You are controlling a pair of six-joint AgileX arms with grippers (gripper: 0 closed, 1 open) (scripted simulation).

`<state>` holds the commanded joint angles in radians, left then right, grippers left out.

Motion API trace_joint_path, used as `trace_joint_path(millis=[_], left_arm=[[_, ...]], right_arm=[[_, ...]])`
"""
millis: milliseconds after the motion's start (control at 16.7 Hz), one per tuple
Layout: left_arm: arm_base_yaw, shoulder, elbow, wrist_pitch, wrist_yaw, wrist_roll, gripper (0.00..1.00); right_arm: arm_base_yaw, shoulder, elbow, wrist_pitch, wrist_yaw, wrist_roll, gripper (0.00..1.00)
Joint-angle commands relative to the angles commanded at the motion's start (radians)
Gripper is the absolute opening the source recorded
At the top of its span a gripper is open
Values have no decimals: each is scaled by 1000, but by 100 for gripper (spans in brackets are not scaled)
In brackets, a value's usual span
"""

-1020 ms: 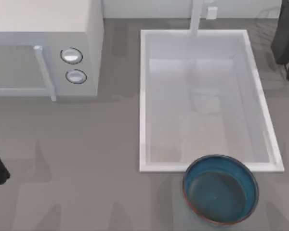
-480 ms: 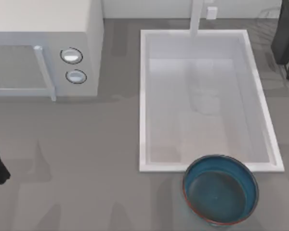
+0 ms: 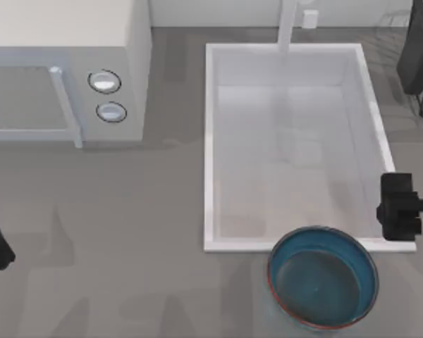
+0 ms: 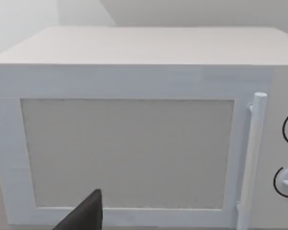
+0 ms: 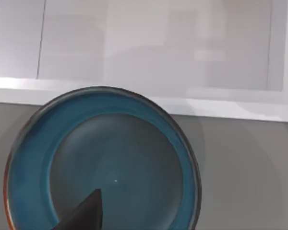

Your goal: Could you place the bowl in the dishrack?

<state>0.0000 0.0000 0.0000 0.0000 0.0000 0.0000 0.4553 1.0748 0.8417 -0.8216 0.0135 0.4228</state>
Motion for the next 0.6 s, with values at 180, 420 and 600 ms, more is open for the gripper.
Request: trace_joint_path(millis=[180,420,600], left_arm=[[0,0,0,0,0,0,100],[0,0,0,0,0,0,100],[0,0,0,0,0,0,100]], right_arm=[[44,249,169,-175,-3,60,100],[65,441,302,-335,-11,102,100],[67,475,326,-367,-13,109,100]])
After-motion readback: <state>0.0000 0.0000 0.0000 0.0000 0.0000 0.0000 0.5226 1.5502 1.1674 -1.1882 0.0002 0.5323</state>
